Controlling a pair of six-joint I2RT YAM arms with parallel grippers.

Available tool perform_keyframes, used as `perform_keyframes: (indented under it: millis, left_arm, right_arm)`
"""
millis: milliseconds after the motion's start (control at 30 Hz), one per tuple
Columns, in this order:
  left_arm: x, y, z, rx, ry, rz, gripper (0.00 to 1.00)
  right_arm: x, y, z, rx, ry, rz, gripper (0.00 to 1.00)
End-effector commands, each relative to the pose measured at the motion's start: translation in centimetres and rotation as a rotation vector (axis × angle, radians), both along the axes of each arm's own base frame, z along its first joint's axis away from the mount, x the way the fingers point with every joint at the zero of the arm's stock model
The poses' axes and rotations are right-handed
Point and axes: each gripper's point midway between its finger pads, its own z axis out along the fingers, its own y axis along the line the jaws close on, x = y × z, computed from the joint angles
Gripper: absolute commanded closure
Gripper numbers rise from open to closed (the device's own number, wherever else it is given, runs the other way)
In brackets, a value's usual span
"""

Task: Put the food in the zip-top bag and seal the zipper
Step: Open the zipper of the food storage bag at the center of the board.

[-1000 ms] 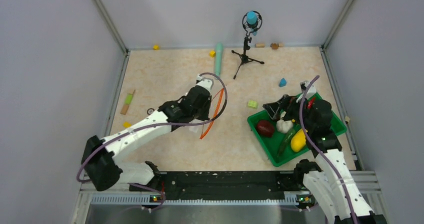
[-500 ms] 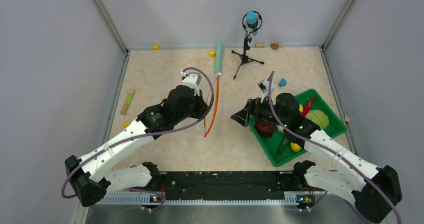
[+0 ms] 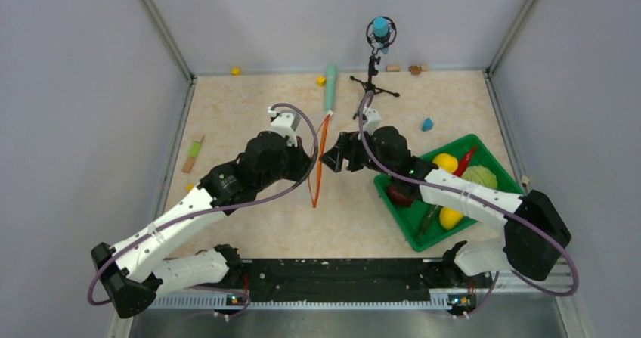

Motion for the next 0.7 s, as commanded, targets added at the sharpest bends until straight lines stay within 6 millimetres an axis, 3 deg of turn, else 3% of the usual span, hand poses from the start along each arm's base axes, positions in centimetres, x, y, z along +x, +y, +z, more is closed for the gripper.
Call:
perform_keyframes:
  millis: [0,67,167,467,667]
  left_arm:
    - [0.0,0.5,1.5,0.011,-0.047,-0.002,1.0]
    - [0.4,1.3,1.5,0.034,-0.055,0.036,1.0]
    - [0.6,1.7,1.2,0.045,-0.057,0.063,1.0]
    - [0.7,1.2,0.9,0.042,-0.057,0.04,1.0]
    - [0.8,1.2,0.6,0.049,-0.056,0.041,1.0]
  right_arm:
    - [1.5,1.9,2.4,0.046,-0.044,-0.02,0.26]
    - [1.7,1.9,2.0,0.037,-0.03,-0.029,0.27]
    - [1.6,1.8,3.2,0.059,-0.055,-0.029,0.26]
    - [0.6,3.0,6.5,0.15,-0.107,0.056,0.26]
    - [1.6,3.5,7.6,0.162,-0.132,0.038,0.25]
